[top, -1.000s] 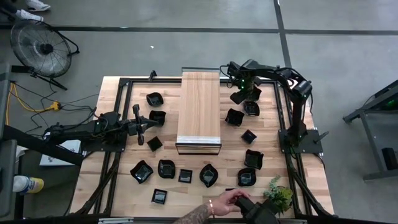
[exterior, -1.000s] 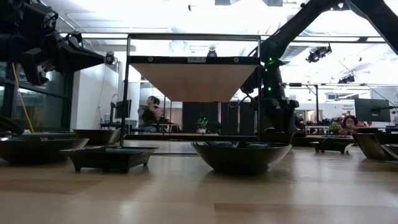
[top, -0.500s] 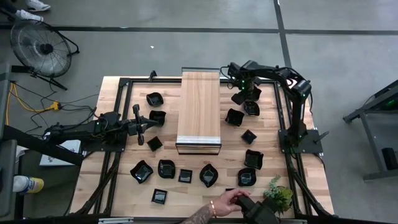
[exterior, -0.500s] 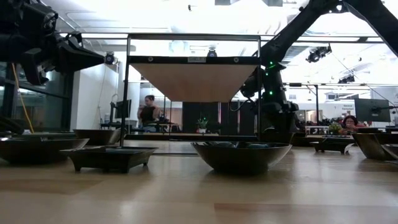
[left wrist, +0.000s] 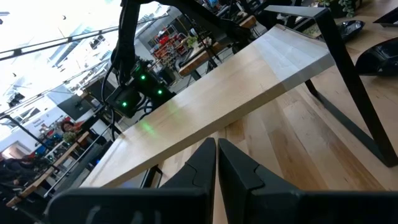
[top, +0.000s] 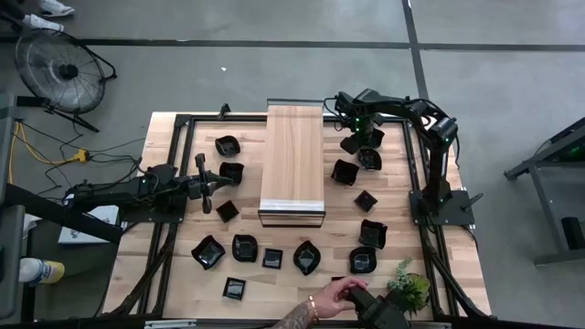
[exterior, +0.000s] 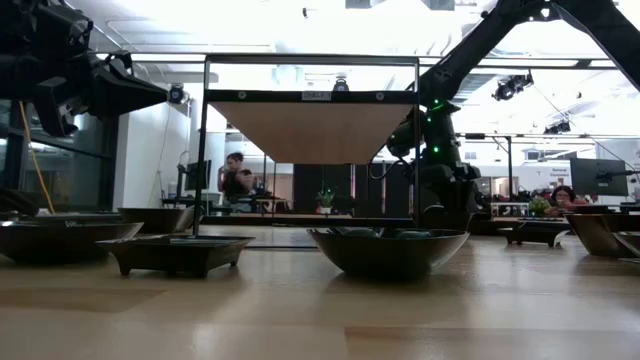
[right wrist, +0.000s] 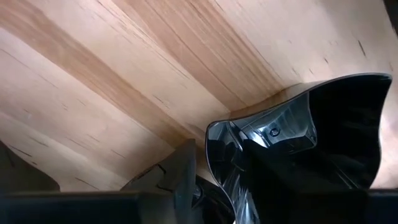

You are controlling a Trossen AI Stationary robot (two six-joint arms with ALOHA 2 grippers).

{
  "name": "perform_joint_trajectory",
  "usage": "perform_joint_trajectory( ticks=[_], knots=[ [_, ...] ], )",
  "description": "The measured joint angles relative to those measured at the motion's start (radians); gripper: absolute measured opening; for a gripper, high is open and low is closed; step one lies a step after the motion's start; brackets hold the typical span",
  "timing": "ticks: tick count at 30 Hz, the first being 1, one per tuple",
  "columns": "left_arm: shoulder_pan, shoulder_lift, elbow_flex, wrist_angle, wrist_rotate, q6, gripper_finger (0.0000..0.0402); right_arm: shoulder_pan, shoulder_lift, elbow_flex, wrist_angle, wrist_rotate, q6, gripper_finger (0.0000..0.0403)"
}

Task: Pick & Place Mini shaped plates
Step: Put the distorted square plate on the shelf

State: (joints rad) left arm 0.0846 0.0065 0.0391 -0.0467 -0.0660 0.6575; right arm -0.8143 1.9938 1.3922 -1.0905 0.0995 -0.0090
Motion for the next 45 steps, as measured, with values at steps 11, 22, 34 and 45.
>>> perform_joint_trajectory(
  ticks=[11, 22, 34, 45],
  knots=[
    [0.000, 0.000, 0.000, 0.000, 0.001, 0.000, 0.0012, 0.000, 0.000, 0.000, 0.000, -0.001, 0.000, 0.0065],
    [0.000, 0.000, 0.000, 0.000, 0.002, 0.000, 0.0012, 0.000, -0.001, 0.000, 0.000, 0.001, 0.000, 0.0014],
    [0.000, 0.000, 0.000, 0.000, 0.002, 0.000, 0.0012, 0.000, -0.016, 0.000, -0.016, 0.007, 0.008, 0.0001],
    [0.000, 0.000, 0.000, 0.000, 0.002, 0.000, 0.0012, 0.000, -0.040, 0.007, -0.057, -0.002, 0.007, 0.0001]
  ],
)
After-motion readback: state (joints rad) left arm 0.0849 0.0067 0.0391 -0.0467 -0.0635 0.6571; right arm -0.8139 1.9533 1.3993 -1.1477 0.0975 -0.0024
